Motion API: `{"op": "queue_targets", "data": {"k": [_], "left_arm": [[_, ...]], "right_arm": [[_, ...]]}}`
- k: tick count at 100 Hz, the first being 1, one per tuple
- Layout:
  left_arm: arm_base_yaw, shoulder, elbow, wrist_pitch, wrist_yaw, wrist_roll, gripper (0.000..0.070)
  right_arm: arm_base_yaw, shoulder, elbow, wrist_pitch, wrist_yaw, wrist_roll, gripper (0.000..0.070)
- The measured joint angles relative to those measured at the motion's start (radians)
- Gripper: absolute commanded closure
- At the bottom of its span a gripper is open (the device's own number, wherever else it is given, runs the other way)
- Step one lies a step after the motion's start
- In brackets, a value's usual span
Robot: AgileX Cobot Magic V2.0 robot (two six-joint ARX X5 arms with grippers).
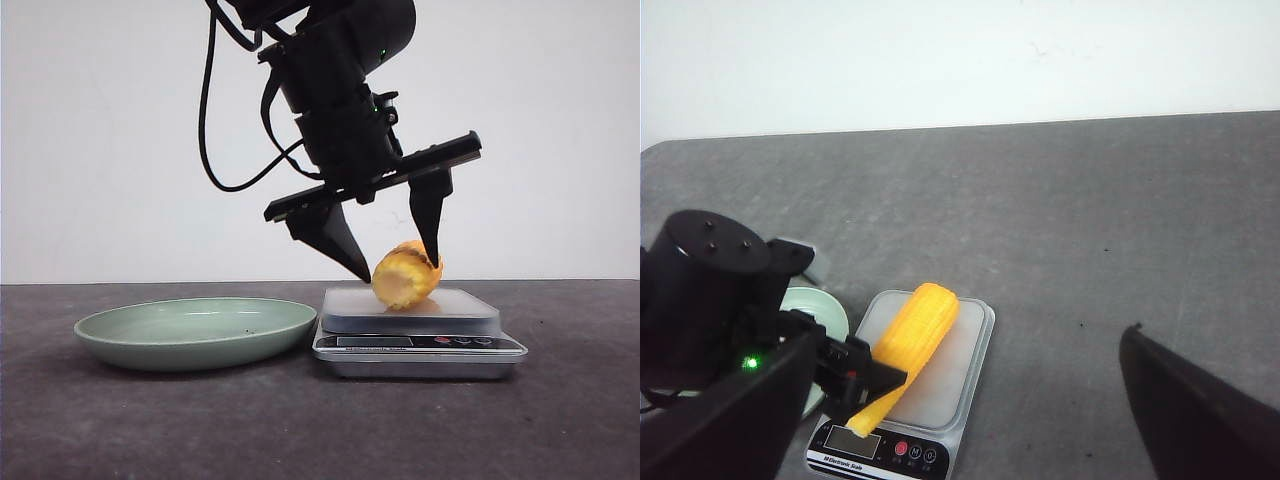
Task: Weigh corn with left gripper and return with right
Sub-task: 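Lower the corn onto the scale and open the left gripper, then raise the left gripper away from the scale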
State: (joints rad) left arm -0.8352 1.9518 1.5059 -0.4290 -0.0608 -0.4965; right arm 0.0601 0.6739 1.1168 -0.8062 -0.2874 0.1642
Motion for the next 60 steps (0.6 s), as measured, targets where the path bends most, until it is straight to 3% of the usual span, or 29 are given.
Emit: {"op": "queue_targets", "data": {"k": [43,60], "left_arm": [[-0.001,-0.010,0.047,-0.041,-0.001,0.038,0.0305],[-0.001,-0.118,0.047,-0.066,-0.048,0.077,0.0305]], "right_arm": [[0.000,0.000,0.000,-0.001,0.002,0.000,0.0083],[0.000,0.000,0.000,-0.010,0.002,0.000,0.0084]]}}
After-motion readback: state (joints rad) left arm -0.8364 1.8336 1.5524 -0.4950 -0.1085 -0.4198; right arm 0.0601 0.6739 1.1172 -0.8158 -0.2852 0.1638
